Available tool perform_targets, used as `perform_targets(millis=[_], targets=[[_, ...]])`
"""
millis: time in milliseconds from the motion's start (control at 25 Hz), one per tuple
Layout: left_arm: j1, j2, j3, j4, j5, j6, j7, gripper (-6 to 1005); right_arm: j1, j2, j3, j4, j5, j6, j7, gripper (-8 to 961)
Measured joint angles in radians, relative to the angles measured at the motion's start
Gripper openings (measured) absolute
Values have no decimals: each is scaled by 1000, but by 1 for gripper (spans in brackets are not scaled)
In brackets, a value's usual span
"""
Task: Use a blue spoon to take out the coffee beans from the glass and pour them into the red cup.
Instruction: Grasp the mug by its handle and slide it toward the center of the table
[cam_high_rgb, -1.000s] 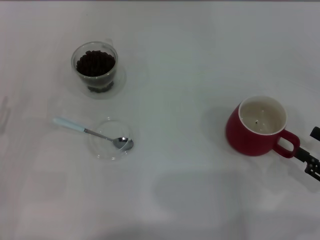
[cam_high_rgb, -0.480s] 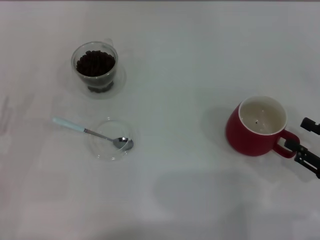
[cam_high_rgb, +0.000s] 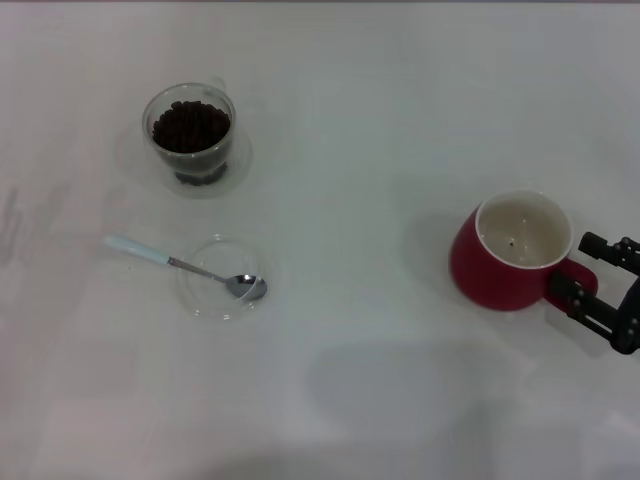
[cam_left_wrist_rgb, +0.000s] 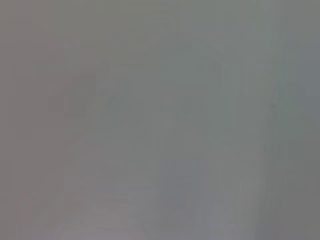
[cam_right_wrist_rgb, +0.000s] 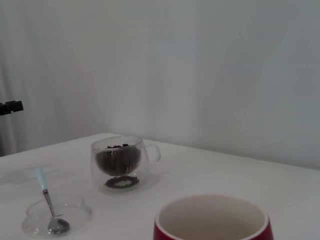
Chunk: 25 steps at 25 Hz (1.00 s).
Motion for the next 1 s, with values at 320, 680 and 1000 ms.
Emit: perform_targets(millis=[320,680,1000], targets=[[-2,1,-4,-1,-3,-2,0,626,4,0,0,-2,-1,2,-5,469],[-4,3,-8,-3,-6,-4,0,626,17,0,0,-15,-17,43,1,357],[-6,3,-8,-3,-9,-8,0,626,22,0,0,-24,-25,48,1,344]])
